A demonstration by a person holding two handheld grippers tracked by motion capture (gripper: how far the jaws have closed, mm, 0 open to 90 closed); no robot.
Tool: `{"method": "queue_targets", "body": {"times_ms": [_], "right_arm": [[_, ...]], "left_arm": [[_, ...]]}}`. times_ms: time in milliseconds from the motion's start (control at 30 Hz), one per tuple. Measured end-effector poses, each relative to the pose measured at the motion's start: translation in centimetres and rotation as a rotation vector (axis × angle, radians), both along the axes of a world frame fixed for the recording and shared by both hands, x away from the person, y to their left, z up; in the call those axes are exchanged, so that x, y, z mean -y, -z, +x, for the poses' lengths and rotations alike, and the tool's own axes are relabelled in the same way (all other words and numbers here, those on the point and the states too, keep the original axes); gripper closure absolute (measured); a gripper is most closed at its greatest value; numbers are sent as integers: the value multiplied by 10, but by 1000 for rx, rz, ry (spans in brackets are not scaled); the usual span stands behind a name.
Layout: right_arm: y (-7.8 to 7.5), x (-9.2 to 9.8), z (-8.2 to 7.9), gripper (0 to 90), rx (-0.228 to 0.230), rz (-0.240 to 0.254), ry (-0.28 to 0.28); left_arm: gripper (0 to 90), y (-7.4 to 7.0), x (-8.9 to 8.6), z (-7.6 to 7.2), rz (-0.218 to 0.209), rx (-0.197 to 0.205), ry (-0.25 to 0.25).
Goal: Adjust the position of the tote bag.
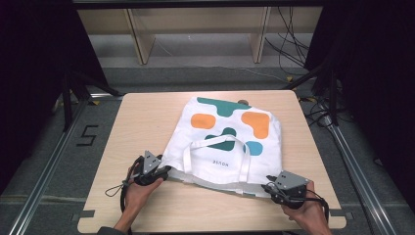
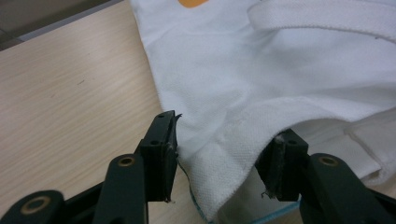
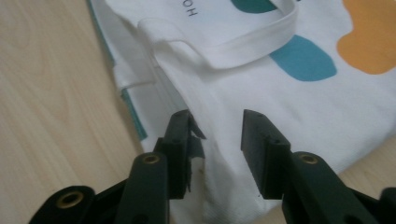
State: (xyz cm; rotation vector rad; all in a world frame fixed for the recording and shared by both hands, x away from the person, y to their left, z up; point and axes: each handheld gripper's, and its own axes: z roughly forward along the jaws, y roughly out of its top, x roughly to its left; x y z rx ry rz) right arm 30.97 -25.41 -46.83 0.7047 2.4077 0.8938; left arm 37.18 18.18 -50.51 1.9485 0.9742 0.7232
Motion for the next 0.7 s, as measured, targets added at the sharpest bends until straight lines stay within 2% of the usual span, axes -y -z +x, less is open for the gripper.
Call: {"method": "queue_targets", "body": {"times_ms": [33,67,133,167,200,300,333,367,400,467,500,533,567,600,633,667,700], "right_arm": [[0,0,0,622,0,0,0],[3,-3,0,586,-5,-17,-22],[5,-5,-2,578,-17,-26,-5],[8,-6,0,570,-8,-47,-1],[13,-6,1,572,-43,-87,23],[17,-3,4,616,-56,-83,34],[17,-1,6,647,-59,-83,26],[17,2,6,700,-78,-60,39],[15,6,8,757,-91,-36,39],[15,8,9,782,-83,-30,43],[14,10,9,804,-92,-20,53],[11,13,9,832,-84,-11,64],[11,13,9,832,-84,-11,64],[8,16,11,838,-48,-12,59],[8,16,11,838,-48,-12,59],[7,18,11,838,-38,-8,64],[7,21,12,837,-36,-4,70]], "left_arm": [[508,0,0,0,0,0,0],[503,-1,-1,0,-23,10,-10],[484,-1,-1,1,-25,10,-16],[467,-1,-1,1,-13,7,-19],[468,0,-1,1,-13,-3,-9],[531,0,0,1,-6,0,3],[531,1,0,0,-22,-4,14],[600,0,0,0,-21,-12,21],[658,1,-1,0,-2,-22,39],[680,1,0,-1,-2,-35,58],[721,1,1,-1,-2,-36,71],[776,1,5,-4,0,-56,85],[798,1,5,-4,0,-56,85],[810,-1,7,-7,3,-72,107],[818,-1,7,-7,3,-72,107],[818,-2,8,-9,39,-72,123],[821,-2,9,-10,28,-72,120]]}}
